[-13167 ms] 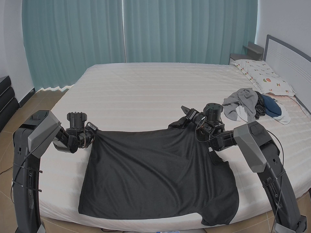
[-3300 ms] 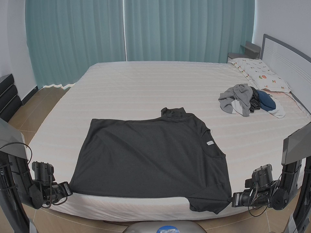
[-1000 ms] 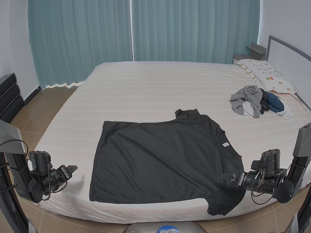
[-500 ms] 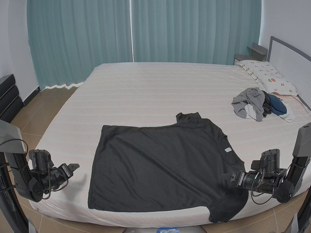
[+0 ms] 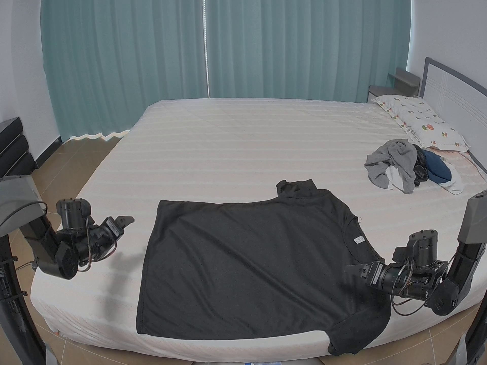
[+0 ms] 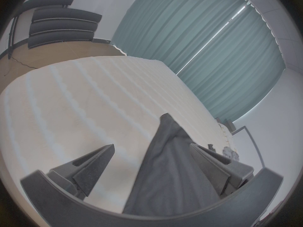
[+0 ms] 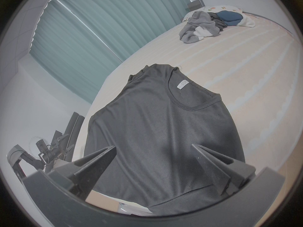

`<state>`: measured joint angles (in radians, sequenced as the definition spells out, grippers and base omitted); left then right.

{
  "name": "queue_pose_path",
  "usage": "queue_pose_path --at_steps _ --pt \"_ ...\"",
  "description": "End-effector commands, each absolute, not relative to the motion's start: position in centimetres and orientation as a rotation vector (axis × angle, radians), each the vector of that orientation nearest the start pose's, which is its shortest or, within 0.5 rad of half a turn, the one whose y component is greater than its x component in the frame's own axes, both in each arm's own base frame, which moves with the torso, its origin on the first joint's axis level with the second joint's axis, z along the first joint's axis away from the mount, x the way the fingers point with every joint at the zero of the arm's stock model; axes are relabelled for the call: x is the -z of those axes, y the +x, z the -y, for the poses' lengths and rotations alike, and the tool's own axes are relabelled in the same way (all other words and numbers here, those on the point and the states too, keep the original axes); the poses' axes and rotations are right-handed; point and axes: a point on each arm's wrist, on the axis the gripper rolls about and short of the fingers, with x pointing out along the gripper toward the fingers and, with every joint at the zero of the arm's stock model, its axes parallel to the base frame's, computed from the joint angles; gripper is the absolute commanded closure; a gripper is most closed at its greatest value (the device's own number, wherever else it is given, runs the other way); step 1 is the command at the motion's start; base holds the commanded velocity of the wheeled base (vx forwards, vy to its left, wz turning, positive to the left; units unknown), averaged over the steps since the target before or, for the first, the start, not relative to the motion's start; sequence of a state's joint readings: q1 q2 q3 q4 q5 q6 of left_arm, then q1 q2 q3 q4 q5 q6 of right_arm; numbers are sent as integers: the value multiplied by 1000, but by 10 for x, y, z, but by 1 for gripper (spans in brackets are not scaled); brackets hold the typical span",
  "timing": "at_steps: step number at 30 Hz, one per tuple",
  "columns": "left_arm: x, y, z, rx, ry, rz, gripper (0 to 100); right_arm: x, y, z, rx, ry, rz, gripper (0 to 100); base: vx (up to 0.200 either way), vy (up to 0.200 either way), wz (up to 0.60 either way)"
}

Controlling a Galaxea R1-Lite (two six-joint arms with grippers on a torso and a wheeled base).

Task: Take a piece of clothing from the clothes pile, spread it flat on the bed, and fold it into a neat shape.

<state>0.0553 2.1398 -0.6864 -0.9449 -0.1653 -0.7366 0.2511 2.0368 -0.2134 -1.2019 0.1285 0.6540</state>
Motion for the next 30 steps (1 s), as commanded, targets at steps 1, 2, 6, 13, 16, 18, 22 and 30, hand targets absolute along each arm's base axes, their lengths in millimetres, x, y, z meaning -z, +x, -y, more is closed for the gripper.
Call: queue_pose_path --at_steps 1,2,6,13,16,18,22,30 --pt "-26 418 4 11 -861 -597 0 -23 247 -67 -145 663 -704 0 0 0 0" --pt "-21 430 6 22 -860 -595 0 -23 247 -67 -150 672 -708 0 0 0 0" --pt "-5 468 14 48 -856 -579 0 -24 248 -68 -181 711 -723 0 0 0 0" --pt "16 498 25 53 -866 -593 0 -24 248 -69 -185 738 -733 0 0 0 0" --pt "19 499 26 55 -868 -603 0 -24 248 -69 -185 738 -734 0 0 0 0" --pt "22 499 26 54 -869 -609 0 -24 248 -69 -187 738 -734 0 0 0 0" --pt "24 500 31 61 -866 -613 0 -24 246 -72 -195 735 -741 0 0 0 0" --pt "21 504 28 48 -863 -581 100 -21 247 -72 -192 733 -750 0 0 0 0"
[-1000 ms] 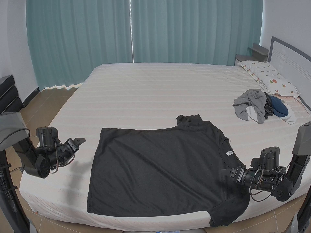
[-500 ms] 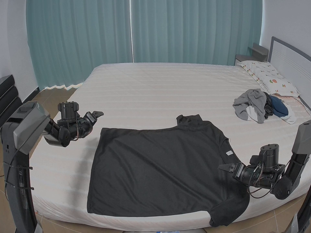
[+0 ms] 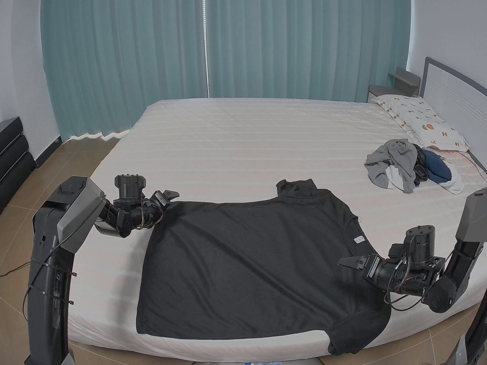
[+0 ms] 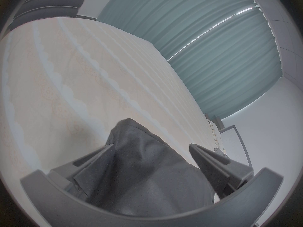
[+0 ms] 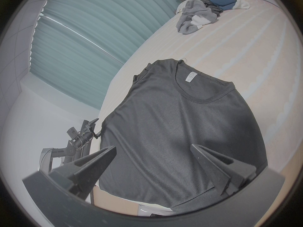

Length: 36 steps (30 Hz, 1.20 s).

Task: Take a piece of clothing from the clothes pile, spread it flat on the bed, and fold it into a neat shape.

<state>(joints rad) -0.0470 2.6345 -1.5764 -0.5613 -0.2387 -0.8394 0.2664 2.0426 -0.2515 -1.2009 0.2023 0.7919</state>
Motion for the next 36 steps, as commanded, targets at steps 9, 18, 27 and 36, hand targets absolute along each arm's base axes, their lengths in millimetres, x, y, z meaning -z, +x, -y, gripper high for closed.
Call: queue_pose_path --at_steps 9,18,27,36 --pt "24 515 24 -27 -840 -436 100 -21 247 -72 -192 733 -750 0 0 0 0" --pt "28 517 22 -45 -834 -393 100 -22 247 -72 -193 735 -747 0 0 0 0" --pt "27 516 23 -39 -840 -402 100 -36 261 -76 -243 799 -600 0 0 0 0" --pt "29 515 23 -38 -840 -411 0 -33 336 -78 -230 743 -512 0 0 0 0"
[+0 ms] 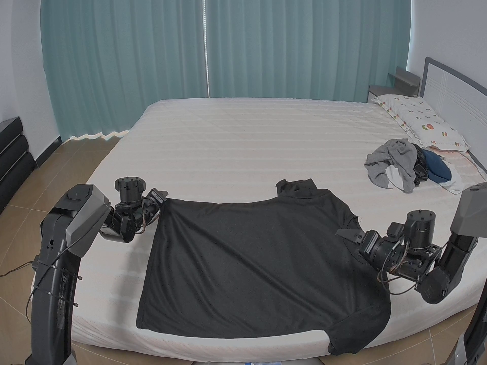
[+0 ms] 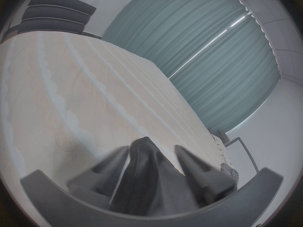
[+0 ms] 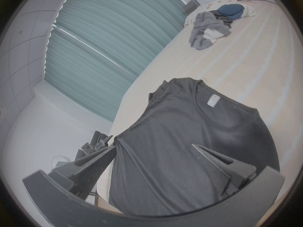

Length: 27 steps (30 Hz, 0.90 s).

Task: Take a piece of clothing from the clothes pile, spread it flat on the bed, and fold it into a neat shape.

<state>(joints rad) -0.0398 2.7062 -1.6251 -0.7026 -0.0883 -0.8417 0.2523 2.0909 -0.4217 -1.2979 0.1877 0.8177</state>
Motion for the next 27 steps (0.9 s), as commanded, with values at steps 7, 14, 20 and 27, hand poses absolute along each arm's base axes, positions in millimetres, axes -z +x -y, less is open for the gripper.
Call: queue_pose_path --at_steps 7,14,20,27 --pt "30 514 23 -42 -841 -418 0 -12 414 -63 -140 619 -490 0 0 0 0" --pt "30 512 22 -45 -841 -427 0 4 458 -49 -110 507 -467 0 0 0 0" --pt "33 509 22 -49 -841 -439 0 20 482 -45 -69 503 -493 0 0 0 0" --pt "34 509 22 -50 -841 -442 0 28 499 -38 -38 502 -448 0 0 0 0"
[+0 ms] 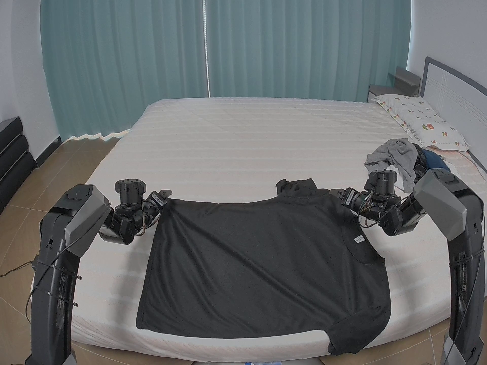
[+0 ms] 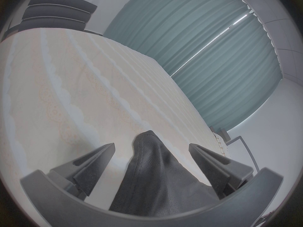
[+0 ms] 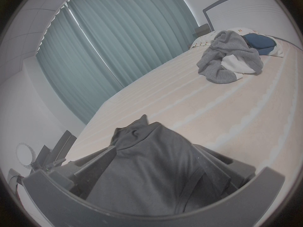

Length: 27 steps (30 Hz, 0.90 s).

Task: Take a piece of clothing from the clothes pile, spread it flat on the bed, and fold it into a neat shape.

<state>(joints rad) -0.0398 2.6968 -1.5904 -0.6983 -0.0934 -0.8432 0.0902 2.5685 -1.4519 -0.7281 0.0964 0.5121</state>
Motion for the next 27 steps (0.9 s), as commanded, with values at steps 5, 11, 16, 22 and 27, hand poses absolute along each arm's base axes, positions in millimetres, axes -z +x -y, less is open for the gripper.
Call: queue_pose_path --at_steps 5,11,16,22,27 --pt "16 499 16 -64 -871 -416 0 1 488 -30 -24 522 -423 0 0 0 0" --pt "-31 461 2 -44 -933 -301 0 -40 431 -38 -42 579 -449 0 0 0 0" --pt "-57 421 3 -51 -933 -325 0 -67 368 -45 -100 646 -412 0 0 0 0" --pt "-51 357 6 -68 -936 -469 0 -67 296 -46 -102 647 -496 0 0 0 0" --pt "-43 294 10 -36 -945 -555 0 -62 249 -44 -77 713 -575 0 -160 0 0"
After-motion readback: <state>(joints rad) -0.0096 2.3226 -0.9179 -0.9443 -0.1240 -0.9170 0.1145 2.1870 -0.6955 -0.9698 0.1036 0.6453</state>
